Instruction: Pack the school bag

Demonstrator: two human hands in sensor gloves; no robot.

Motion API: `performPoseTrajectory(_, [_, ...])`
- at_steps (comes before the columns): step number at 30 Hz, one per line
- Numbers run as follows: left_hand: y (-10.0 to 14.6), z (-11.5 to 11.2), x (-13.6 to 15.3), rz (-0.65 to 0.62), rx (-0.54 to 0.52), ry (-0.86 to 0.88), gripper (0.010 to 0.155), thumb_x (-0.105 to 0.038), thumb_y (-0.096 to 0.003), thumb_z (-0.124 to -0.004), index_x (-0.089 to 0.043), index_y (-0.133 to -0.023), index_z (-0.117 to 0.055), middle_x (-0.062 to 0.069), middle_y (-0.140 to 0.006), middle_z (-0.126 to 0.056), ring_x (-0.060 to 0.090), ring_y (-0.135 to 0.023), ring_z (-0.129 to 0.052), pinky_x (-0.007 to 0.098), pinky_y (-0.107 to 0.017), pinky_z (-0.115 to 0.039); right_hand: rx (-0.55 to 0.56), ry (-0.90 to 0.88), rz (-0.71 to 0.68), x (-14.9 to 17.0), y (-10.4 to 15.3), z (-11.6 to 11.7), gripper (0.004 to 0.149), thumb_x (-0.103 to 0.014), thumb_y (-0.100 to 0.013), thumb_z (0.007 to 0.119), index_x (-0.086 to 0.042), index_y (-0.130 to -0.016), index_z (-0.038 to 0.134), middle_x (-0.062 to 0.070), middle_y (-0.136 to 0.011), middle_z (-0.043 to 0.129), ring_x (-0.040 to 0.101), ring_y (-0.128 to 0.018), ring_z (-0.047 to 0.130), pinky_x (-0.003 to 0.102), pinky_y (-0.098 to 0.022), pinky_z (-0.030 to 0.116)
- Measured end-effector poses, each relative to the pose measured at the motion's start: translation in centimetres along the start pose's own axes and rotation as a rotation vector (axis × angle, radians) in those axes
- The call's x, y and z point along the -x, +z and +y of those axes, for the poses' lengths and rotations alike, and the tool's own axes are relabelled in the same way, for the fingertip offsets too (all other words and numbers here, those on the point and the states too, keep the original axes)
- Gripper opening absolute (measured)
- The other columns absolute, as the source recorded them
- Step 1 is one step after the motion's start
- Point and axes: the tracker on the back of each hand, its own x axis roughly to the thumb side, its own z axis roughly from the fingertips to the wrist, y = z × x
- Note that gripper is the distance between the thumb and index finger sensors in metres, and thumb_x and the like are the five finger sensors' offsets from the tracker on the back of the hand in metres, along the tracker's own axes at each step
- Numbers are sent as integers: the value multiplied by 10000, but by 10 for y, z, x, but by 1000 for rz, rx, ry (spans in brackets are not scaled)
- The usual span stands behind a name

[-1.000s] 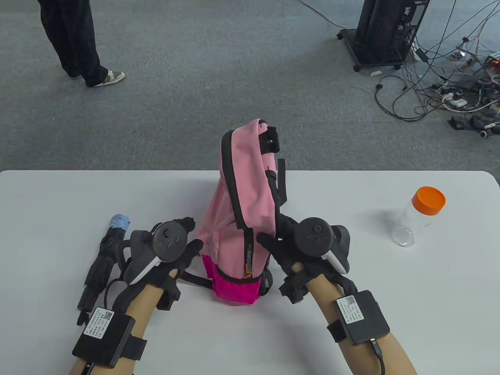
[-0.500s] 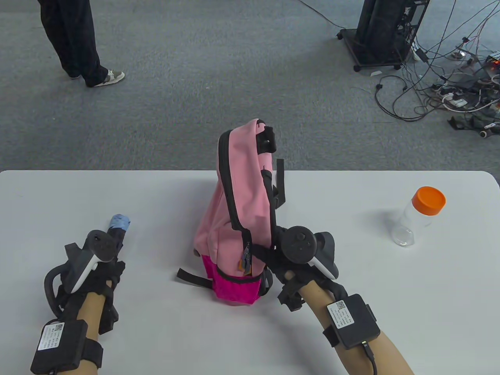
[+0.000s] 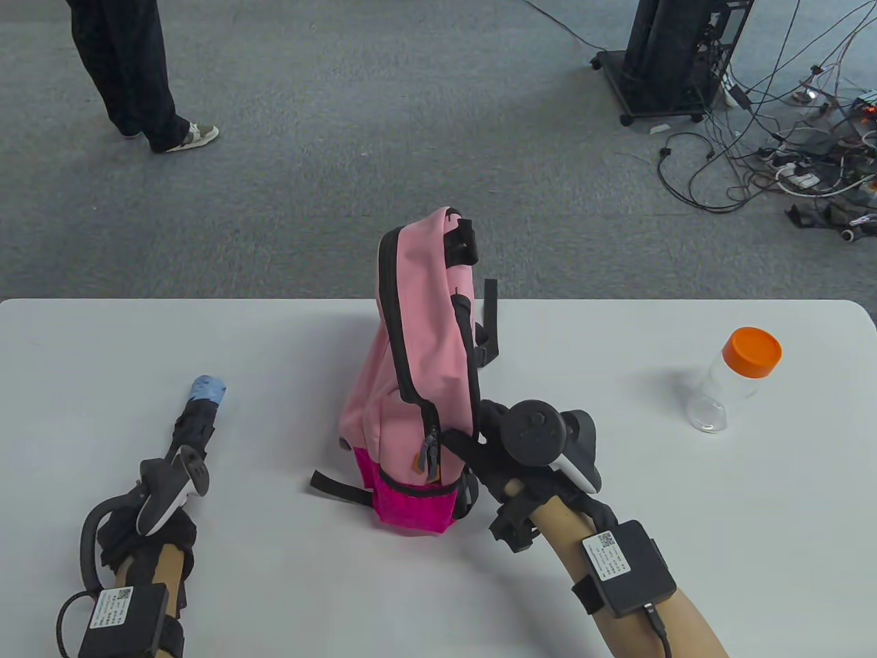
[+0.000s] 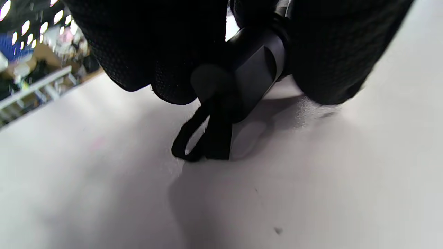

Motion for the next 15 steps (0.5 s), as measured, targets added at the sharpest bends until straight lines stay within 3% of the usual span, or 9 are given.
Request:
performPoseTrajectory(3, [-4, -6, 6, -4, 40, 109, 1019, -499, -431, -930, -273, -1178, -274, 215, -1106, -805, 409, -847, -981, 548, -627, -843, 1, -10, 6, 1, 3, 1, 668, -480, -514, 751, 58, -905, 808, 383, -957, 817, 572, -752, 948, 754, -509, 792])
performPoseTrajectory(6, [0, -11, 1, -35, 7, 72, 988, -440, -454, -915, -273, -1168, -253, 184, -1012, -861, 332, -755, -1025, 517, -590, -873, -7, -27, 13, 1, 4, 2, 658, -464, -520, 744, 64, -909, 799, 386, -958, 814, 574, -750, 948, 755, -510, 790])
performPoseTrajectory(11, [13, -13, -14, -103, -72, 29, 956, -420, -459, -904, -213, -1169, -298, 202, -962, -891, 336, -683, -1056, 505, -558, -899, -24, -25, 18, -1, 3, 3, 653, -449, -523, 744, 68, -919, 785, 392, -966, 799, 581, -765, 933, 758, -514, 784])
performPoseTrajectory(15, [28, -7, -20, -183, -99, 27, 962, -431, -421, -971, -190, -1163, -408, 183, -912, -965, 303, -612, -1138, 435, -478, -989, -29, -10, 23, -1, 6, 3, 645, -433, -526, 741, 71, -926, 774, 392, -969, 796, 582, -766, 932, 759, -515, 782])
